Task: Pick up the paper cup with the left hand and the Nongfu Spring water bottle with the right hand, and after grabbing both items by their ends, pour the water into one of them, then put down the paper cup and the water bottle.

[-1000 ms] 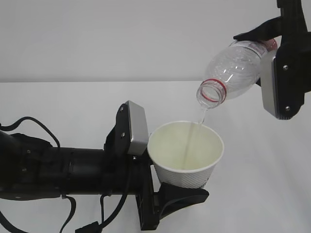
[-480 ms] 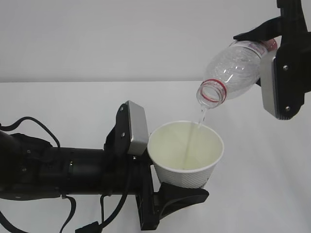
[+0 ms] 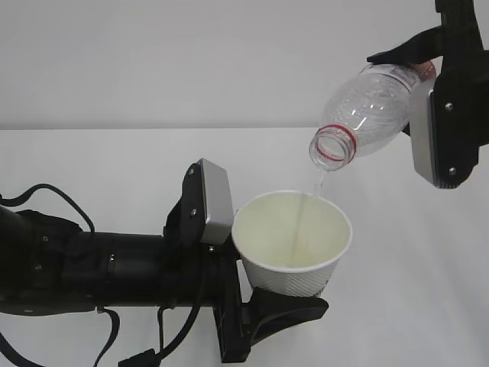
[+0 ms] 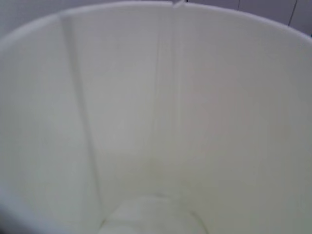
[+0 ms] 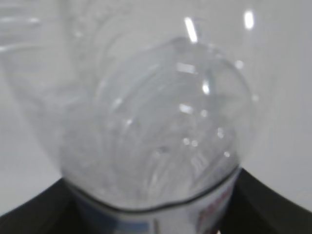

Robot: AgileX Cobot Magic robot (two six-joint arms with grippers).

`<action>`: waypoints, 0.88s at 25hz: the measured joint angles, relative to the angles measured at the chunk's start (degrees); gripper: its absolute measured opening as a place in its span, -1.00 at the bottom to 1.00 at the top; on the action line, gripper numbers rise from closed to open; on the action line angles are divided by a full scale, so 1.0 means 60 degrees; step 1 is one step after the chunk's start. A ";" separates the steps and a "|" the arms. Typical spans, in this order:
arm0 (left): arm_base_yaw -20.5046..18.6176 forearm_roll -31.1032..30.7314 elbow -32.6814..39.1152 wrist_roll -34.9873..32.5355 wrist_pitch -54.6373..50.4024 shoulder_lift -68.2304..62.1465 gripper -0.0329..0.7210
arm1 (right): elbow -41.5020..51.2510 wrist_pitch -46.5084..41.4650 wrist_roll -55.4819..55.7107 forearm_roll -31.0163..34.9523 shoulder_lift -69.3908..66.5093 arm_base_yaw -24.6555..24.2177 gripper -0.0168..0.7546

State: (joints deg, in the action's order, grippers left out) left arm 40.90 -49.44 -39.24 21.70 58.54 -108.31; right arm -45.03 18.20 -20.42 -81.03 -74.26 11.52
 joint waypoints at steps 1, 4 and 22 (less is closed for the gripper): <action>0.0000 0.0000 0.0000 0.0000 0.0000 0.0000 0.63 | 0.0000 0.0000 0.0000 0.0000 0.0000 0.0000 0.30; 0.0000 0.0000 0.0000 0.0000 0.0000 0.0000 0.63 | 0.0000 0.0000 0.0000 0.0000 0.0000 0.0000 0.30; 0.0000 -0.0019 0.0000 0.0000 -0.0015 -0.0016 0.63 | 0.0000 0.0000 -0.0115 0.0000 0.0000 0.0000 0.30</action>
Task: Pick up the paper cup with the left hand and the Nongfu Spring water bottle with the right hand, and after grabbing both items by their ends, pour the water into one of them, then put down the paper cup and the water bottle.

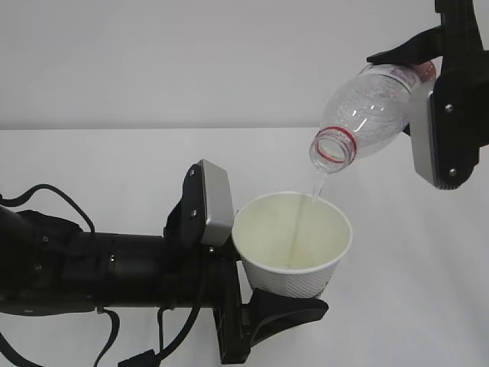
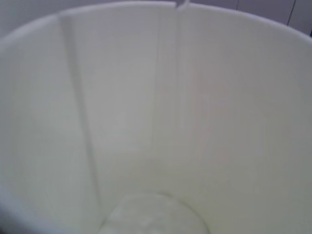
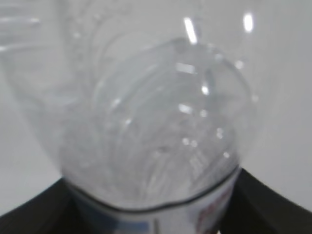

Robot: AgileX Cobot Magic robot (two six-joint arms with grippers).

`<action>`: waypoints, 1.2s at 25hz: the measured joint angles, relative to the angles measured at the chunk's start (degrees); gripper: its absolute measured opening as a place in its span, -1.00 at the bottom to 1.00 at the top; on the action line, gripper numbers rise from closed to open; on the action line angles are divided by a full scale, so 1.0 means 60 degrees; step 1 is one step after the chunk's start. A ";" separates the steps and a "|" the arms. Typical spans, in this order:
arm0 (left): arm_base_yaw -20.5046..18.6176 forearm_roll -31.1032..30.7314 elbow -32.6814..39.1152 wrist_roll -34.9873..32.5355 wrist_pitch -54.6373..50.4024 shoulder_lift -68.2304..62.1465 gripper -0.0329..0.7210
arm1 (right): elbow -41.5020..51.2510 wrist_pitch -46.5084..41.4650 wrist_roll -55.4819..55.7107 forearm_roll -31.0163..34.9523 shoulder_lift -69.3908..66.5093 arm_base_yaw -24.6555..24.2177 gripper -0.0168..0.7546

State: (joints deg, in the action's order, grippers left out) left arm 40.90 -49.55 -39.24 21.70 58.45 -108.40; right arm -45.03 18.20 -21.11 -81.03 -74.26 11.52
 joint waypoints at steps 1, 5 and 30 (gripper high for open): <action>0.0000 0.0000 0.0000 0.0000 0.0000 0.0000 0.63 | 0.0000 0.0000 0.0000 0.0000 0.0000 0.0000 0.30; 0.0000 0.0000 0.0000 0.0000 0.0000 0.0000 0.63 | 0.0000 0.0000 0.0000 0.0000 0.0000 0.0000 0.30; 0.0000 -0.0074 0.0000 0.0000 -0.0021 0.0000 0.63 | 0.0000 0.0000 -0.0035 0.0000 0.0000 0.0000 0.30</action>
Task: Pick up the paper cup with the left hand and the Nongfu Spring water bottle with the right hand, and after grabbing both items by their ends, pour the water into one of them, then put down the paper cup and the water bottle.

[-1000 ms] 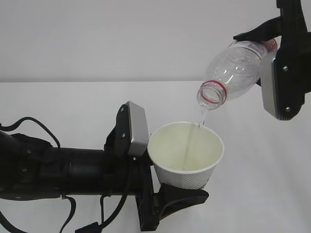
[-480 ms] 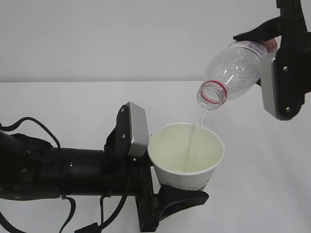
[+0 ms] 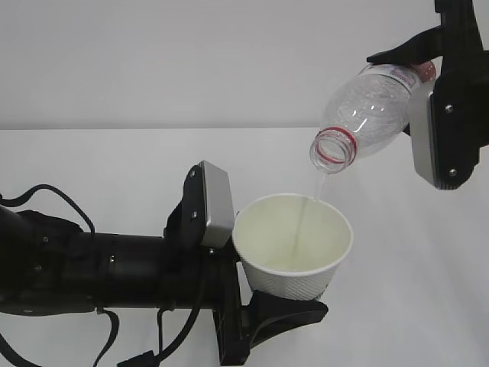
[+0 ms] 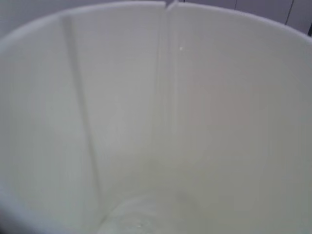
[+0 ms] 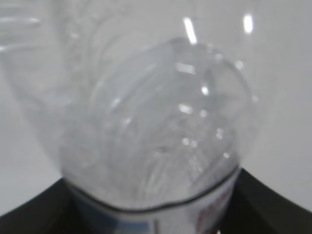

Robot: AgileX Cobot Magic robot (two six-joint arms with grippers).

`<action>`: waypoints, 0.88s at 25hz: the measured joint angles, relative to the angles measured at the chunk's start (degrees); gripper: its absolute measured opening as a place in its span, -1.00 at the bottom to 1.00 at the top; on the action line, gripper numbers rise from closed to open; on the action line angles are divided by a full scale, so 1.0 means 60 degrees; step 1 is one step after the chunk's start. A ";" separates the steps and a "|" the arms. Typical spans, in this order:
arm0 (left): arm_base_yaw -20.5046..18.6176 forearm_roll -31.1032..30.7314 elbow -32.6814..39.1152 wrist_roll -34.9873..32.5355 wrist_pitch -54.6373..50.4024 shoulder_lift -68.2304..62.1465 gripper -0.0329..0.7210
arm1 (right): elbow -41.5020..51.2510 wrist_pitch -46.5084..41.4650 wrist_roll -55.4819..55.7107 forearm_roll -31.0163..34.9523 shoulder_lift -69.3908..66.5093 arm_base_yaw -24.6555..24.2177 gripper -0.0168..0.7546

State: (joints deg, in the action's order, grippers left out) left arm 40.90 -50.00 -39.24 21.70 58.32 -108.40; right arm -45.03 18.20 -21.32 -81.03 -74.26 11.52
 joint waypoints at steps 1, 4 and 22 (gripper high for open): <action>0.0000 -0.0006 0.0000 0.0000 0.0000 0.0000 0.63 | 0.0000 0.0000 0.0000 0.0000 0.0000 0.0000 0.30; 0.0000 -0.0006 0.0000 0.0000 0.0000 0.0000 0.63 | 0.0000 0.0000 -0.0017 0.0000 0.0000 0.0000 0.30; 0.0000 -0.0041 0.0000 0.0000 0.0110 0.0000 0.63 | 0.0000 0.0000 -0.0029 0.0000 0.0000 0.0000 0.30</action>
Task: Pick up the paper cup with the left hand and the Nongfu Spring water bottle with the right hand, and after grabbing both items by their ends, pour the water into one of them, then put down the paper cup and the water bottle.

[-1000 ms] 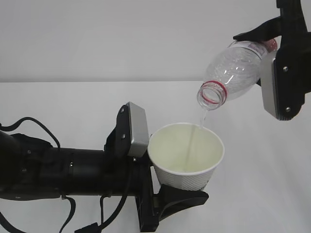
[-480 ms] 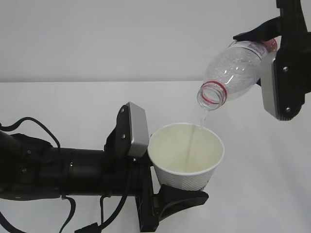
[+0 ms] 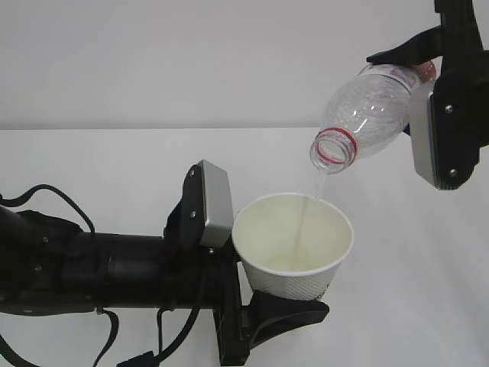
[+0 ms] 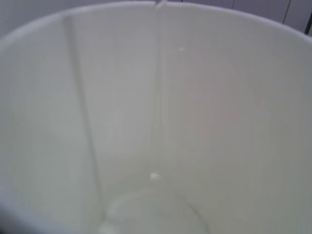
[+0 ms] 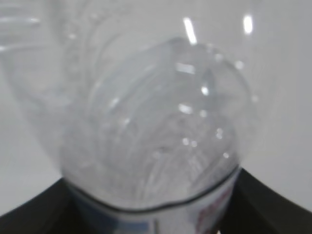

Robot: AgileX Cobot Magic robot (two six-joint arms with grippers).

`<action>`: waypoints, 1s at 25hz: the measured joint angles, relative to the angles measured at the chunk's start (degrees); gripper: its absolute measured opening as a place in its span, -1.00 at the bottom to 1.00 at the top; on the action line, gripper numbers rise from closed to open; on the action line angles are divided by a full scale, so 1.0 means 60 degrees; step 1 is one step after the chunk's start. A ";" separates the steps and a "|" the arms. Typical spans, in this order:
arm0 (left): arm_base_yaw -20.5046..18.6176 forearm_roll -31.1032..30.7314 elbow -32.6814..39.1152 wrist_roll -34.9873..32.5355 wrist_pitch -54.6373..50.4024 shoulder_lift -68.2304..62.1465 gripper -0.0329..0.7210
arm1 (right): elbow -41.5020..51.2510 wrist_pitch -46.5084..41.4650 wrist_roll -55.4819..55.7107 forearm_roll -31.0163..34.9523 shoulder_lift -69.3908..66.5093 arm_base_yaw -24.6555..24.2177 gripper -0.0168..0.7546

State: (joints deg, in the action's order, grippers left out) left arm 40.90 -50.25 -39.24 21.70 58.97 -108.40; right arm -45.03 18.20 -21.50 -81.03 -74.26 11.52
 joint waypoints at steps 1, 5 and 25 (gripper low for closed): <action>0.0000 -0.0045 0.0000 0.0000 0.0000 0.0000 0.62 | 0.0000 0.0000 0.0000 0.0000 0.0000 0.0000 0.30; 0.0000 -0.0258 0.0000 0.0000 0.0000 0.0000 0.63 | 0.0000 0.0004 0.0000 0.0000 0.0000 0.0000 0.30; 0.0000 -0.0317 0.0000 0.0000 0.0000 0.0000 0.63 | 0.0000 0.0004 0.0000 0.0000 0.0000 0.0000 0.30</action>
State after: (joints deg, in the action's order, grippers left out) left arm 40.90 -52.15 -39.24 21.70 58.97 -108.40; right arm -45.03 18.23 -21.50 -81.03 -74.26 11.52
